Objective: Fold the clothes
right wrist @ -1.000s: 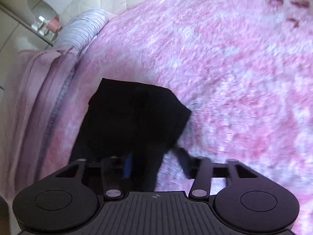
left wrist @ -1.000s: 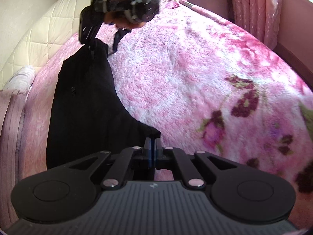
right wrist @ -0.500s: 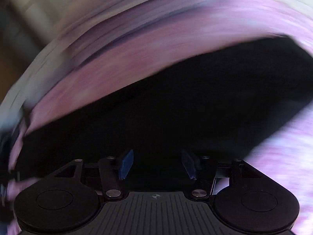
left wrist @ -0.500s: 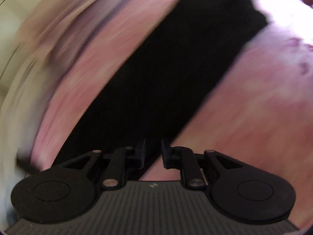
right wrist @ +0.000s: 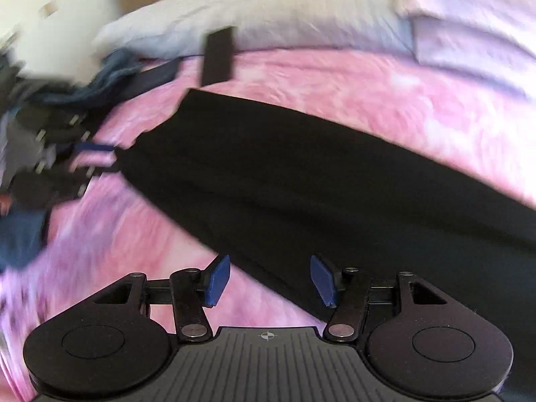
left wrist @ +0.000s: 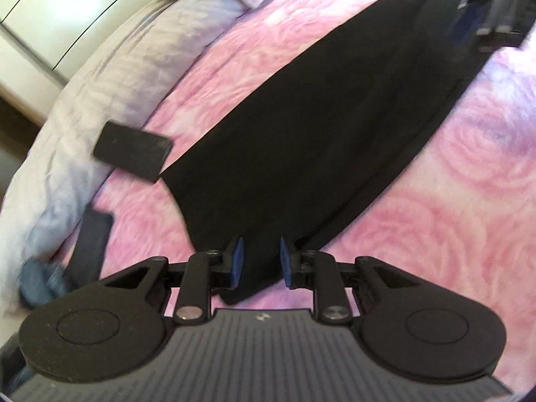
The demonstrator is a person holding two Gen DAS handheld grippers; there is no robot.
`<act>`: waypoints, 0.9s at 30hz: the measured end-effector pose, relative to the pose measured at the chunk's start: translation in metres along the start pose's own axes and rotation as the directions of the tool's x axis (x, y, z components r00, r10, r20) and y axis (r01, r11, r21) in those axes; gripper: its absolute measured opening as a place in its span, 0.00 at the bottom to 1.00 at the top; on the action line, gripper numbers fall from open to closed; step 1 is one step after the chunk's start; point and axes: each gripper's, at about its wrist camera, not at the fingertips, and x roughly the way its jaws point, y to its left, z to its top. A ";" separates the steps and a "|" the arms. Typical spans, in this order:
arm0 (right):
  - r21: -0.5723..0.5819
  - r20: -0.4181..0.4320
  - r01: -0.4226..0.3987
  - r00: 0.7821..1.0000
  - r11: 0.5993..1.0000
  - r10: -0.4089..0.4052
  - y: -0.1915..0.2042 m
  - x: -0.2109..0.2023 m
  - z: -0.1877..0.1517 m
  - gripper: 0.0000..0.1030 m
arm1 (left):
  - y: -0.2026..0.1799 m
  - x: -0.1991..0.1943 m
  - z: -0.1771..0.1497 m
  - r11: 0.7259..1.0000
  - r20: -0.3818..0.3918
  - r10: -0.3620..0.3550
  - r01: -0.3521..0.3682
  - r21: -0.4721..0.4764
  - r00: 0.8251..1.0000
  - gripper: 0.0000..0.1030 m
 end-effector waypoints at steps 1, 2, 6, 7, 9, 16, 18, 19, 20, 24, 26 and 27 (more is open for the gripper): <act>0.018 -0.011 0.015 1.000 1.000 -0.014 -0.004 0.001 -0.001 0.56 | -0.003 0.006 0.001 1.000 0.014 -0.018 0.018 0.015 1.000 0.20; 0.035 -0.022 0.029 0.999 0.999 -0.028 -0.008 0.003 -0.002 0.56 | -0.007 0.013 0.002 0.999 0.019 -0.029 0.028 0.029 0.999 0.22; 0.103 -0.070 0.090 0.994 0.991 -0.083 -0.023 0.009 -0.007 0.56 | -0.010 0.034 0.000 0.998 0.000 -0.062 0.062 0.020 0.998 0.23; 0.119 -0.083 0.105 0.992 0.987 -0.096 -0.027 0.010 -0.008 0.52 | -0.008 0.036 -0.001 0.998 -0.002 -0.068 0.068 0.005 0.998 0.24; 0.151 -0.108 0.137 0.987 0.979 -0.121 -0.035 0.013 -0.010 0.52 | -0.003 0.037 -0.003 0.996 -0.013 -0.081 0.080 -0.027 0.997 0.24; 0.129 -0.103 0.171 0.982 0.977 -0.159 -0.030 -0.007 0.001 0.52 | 0.037 0.021 0.010 0.975 0.039 -0.023 0.031 -0.222 0.999 0.24; 0.112 -0.048 0.139 0.990 0.984 -0.135 -0.024 0.003 0.017 0.52 | 0.041 0.039 0.013 0.972 -0.017 -0.040 0.034 -0.233 0.999 0.24; 0.110 -0.036 0.114 0.993 0.987 -0.111 -0.021 0.013 0.025 0.52 | 0.040 0.051 0.011 0.975 -0.064 -0.053 0.038 -0.218 0.997 0.24; 0.105 -0.051 0.100 0.994 0.989 -0.095 -0.019 0.026 0.030 0.52 | 0.039 0.063 0.010 0.978 -0.110 -0.065 0.042 -0.202 0.992 0.25; 0.047 -0.131 0.129 0.984 0.991 -0.122 -0.003 0.061 0.040 0.52 | 0.040 0.056 -0.004 0.975 -0.121 -0.031 0.003 -0.222 0.992 0.27; -0.061 -0.095 0.133 0.986 0.989 -0.138 0.025 0.051 0.039 0.52 | 0.043 0.037 -0.014 0.965 -0.139 0.025 -0.060 -0.256 0.990 0.27; -0.117 -0.076 0.128 0.988 0.985 -0.137 0.040 0.045 0.038 0.52 | 0.045 0.027 -0.019 0.958 -0.148 0.052 -0.092 -0.272 0.988 0.27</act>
